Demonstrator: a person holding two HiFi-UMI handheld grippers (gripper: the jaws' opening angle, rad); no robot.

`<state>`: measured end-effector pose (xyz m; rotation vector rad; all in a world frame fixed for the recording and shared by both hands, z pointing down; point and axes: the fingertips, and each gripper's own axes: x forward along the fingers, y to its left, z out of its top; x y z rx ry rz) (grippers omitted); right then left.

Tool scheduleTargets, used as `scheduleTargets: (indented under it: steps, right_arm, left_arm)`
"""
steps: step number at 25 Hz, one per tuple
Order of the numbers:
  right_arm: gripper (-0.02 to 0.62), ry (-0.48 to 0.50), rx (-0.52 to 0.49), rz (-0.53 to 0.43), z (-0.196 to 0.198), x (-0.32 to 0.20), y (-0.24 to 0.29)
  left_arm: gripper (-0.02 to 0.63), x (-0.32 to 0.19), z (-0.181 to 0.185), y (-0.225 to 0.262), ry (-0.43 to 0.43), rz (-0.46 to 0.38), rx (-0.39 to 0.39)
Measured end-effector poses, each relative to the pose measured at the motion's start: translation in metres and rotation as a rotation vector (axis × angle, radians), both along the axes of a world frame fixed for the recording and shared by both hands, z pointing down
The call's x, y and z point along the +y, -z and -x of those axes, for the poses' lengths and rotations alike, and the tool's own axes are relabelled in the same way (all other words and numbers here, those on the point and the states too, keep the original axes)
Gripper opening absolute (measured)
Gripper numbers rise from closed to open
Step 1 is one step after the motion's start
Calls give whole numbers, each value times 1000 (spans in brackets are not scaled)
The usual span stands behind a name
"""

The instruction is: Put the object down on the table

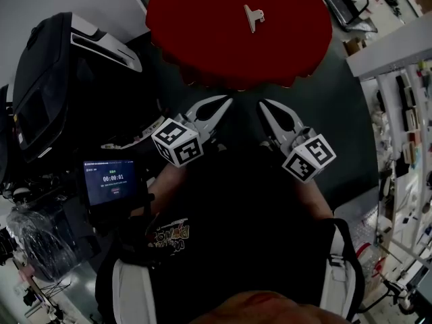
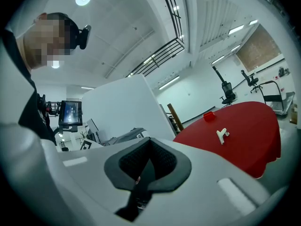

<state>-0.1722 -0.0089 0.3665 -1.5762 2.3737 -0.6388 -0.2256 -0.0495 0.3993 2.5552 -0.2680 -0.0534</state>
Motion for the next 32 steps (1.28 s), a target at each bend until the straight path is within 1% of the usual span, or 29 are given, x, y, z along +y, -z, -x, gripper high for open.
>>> scheduleTargets:
  steps: [5,6,9,13,16,18,23,26,29,32]
  right_arm:
    - [8,-15,-19,20,-9,-4,-6]
    - [26,-14,-26,30,-13,-6,-10]
    - [28,-19,-40,68,-32,-21,-28]
    - [37,-3,-77,129,-65,-56,-55]
    - [52,24,-79,175,-96,-91,-77]
    - [52,26,-67,223,-122,-117,-94]
    - [63,15,5,364,-201,-196,-158]
    - [74,21,-21,439,-240,-251,-195]
    - [73,41,-58,514,-269,-298,-227]
    - [72,50,-62,548,-290,-344,-251]
  left_arm:
    - [11,-2,-1,-4,1,19,-2]
    - [11,-3,-2,-6,6,24,-5]
    - [11,-15,-7,-15,32,43,-13]
    - [11,-38,-15,-24,89,61,-26]
    - [11,-57,-16,-20,167,59,-38]
    - [11,-70,-17,-14,228,60,-41]
    - [11,-108,-39,-12,366,72,-60]
    - [11,-136,-61,-25,422,108,-77]
    - [11,-149,-84,-39,468,148,-119]
    - [11,-160,-98,-51,516,172,-162]
